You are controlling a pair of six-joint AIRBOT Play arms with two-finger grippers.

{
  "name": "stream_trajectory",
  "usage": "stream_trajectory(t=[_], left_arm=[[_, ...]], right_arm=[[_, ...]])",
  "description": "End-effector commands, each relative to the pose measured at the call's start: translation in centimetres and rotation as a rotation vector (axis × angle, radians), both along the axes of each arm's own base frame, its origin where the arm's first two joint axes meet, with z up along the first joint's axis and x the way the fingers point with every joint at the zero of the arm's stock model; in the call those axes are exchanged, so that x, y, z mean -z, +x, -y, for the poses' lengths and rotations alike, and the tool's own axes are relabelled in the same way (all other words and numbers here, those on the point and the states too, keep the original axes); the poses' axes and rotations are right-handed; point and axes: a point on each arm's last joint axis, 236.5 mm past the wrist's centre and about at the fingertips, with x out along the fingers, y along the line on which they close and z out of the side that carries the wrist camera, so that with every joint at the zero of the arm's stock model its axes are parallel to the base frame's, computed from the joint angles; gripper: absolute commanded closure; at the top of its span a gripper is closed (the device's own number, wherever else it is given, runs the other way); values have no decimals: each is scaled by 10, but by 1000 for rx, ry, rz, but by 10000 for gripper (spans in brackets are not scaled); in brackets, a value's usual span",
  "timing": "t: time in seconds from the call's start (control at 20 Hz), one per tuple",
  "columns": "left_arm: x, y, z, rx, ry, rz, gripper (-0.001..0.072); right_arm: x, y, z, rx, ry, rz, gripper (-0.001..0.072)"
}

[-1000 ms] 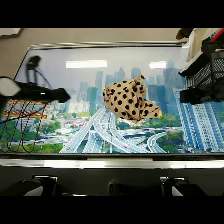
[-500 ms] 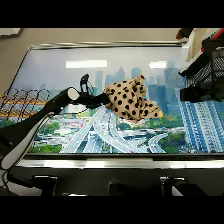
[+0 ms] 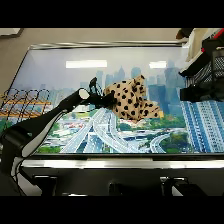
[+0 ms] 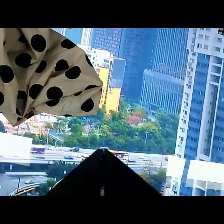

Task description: Fold the clothes and pants, and hang the long-sleeved shirts on hangers.

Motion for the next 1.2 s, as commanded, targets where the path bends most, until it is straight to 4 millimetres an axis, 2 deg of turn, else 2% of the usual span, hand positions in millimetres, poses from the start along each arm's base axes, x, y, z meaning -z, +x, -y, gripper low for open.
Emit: stream_trajectory(t=[0.0, 0.1, 0.2, 0.3, 0.4, 0.5, 0.55, 0.6, 0.65, 0.7, 0.75, 0.8, 0.85, 0.9, 0.95, 1.15], left_arm=[[-7, -6, -4, 17, -22, -47, 694], [-26, -12, -27, 60, 17, -44, 695], [-48, -27, -61, 104, 103, -19, 696], [-67, -57, -101, 94, 177, 0, 696], [-79, -106, -133, 76, 204, 8, 695], [-76, -164, -156, 73, 207, -13, 694], [-70, -192, -165, 67, 206, -36, 694], [-65, -212, -172, 44, 199, -62, 694], [-60, -227, -177, 7, 187, -84, 693], [-58, -235, -180, -16, 178, -91, 692], [-59, -237, -181, -22, 174, -78, 687], [-61, -236, -181, -25, 172, -66, 594], [-64, -231, -181, -35, 167, -51, 301], [-67, -225, -181, -44, 164, -31, 42], [-70, -220, -182, -55, 163, -15, 12], [-79, -197, -212, -158, 178, 10, 12]], right_arm=[[0, 0, -1, 0, 2, 0, 690], [2, -3, 0, 45, 32, -17, 690], [9, -12, 0, 112, 72, -67, 690], [15, -23, -8, 100, 97, -123, 689], [20, -34, -21, 73, 144, -177, 631], [26, -50, -38, 36, 199, -251, 628], [32, -57, -44, 23, 218, -291, 601], [40, -62, -47, 27, 232, -320, 521], [51, -65, -49, 33, 244, -346, 485], [65, -67, -52, 39, 257, -372, 451], [80, -67, -55, 44, 274, -392, 446], [96, -65, -61, 47, 300, -400, 443], [112, -61, -68, 56, 337, -398, 375], [128, -55, -76, 68, 384, -388, 196], [144, -51, -86, 84, 443, -382, 129], [204, -49, -121, 190, 661, -467, 125]])
